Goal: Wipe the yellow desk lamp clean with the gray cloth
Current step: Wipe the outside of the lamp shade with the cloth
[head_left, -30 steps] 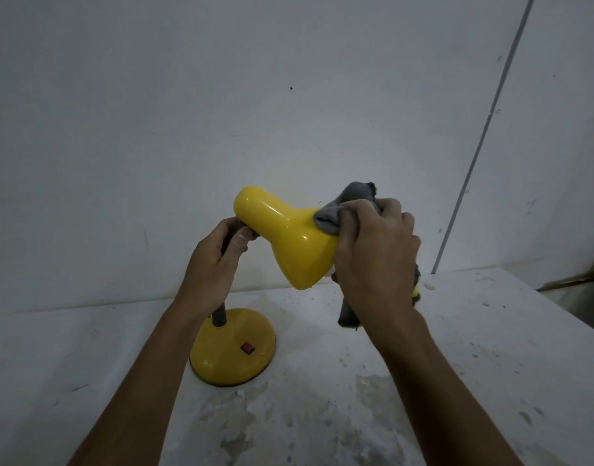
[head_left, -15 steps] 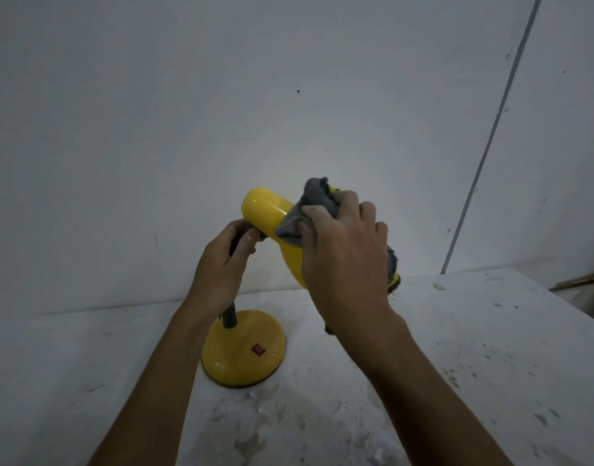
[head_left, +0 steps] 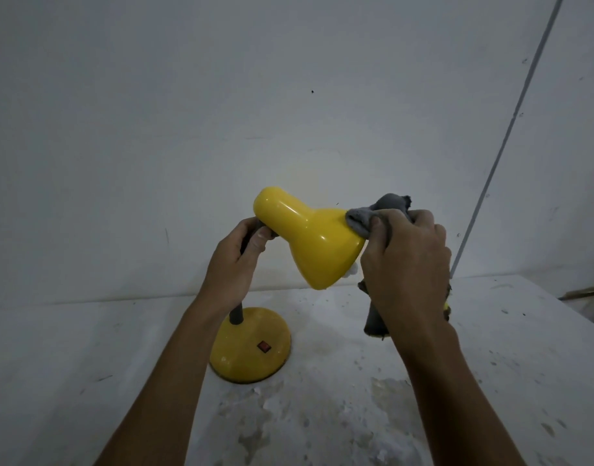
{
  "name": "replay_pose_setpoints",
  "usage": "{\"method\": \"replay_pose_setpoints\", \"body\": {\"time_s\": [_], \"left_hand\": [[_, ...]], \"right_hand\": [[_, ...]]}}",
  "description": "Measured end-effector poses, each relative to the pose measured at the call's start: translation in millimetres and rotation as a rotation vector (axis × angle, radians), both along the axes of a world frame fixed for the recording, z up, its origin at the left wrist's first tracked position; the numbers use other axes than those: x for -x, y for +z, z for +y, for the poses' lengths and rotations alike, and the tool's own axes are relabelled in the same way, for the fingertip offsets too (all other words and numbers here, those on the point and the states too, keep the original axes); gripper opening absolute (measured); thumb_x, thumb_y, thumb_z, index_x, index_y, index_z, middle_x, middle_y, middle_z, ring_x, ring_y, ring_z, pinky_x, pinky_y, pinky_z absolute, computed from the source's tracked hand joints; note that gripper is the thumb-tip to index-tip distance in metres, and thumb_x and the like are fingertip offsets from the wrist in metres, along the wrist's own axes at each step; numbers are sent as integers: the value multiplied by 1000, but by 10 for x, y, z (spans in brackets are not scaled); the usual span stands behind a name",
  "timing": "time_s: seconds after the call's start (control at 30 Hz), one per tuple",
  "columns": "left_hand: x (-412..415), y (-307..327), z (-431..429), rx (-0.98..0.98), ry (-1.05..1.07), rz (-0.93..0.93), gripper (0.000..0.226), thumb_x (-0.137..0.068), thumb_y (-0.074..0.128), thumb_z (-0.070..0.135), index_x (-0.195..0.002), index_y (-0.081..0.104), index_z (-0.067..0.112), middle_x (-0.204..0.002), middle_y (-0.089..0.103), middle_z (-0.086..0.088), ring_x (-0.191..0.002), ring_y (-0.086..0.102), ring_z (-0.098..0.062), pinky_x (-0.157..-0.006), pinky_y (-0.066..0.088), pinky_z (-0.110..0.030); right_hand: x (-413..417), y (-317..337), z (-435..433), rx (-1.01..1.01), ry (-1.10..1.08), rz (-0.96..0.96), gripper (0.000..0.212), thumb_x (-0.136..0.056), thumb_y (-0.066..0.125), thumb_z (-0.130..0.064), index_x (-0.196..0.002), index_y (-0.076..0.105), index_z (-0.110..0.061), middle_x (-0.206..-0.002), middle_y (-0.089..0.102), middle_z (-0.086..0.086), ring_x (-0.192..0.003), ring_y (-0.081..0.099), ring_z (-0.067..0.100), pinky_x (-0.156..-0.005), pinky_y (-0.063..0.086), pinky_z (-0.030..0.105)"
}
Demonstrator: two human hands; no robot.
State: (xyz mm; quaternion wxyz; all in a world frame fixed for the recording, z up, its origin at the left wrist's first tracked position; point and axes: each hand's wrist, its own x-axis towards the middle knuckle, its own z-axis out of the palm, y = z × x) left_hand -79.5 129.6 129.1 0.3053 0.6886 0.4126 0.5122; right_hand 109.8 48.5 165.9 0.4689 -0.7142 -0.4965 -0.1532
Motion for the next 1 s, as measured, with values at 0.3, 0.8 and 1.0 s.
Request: {"method": "replay_pose_setpoints", "body": {"time_s": [0.3, 0.8, 1.0], "left_hand": [[-16, 10, -9, -13, 9, 40, 31, -101, 41, 37, -125, 57, 25, -109, 66, 21, -102, 59, 3, -75, 41, -10], [0, -52, 39, -22, -23, -22, 26, -99, 48, 8, -86, 55, 28, -77, 61, 6, -68, 58, -7, -70, 51, -35], [8, -13, 42, -64, -30, -23, 17, -102, 45, 28, -105, 60, 22, -82, 67, 10, -73, 63, -3, -63, 49, -20]], "right_hand": [[460, 26, 9, -15, -25, -212, 13, -92, 57, -23, -100, 66, -16, -109, 58, 12, -90, 52, 30, -74, 41, 44], [1064, 158, 340, -58, 56, -486, 23, -79, 70, -17, -100, 66, -24, -112, 57, 5, -87, 51, 24, -71, 39, 39], [904, -62, 111, -63, 71, -571, 29, -82, 63, -13, -109, 67, -22, -121, 58, 6, -91, 52, 28, -74, 39, 42]]}}
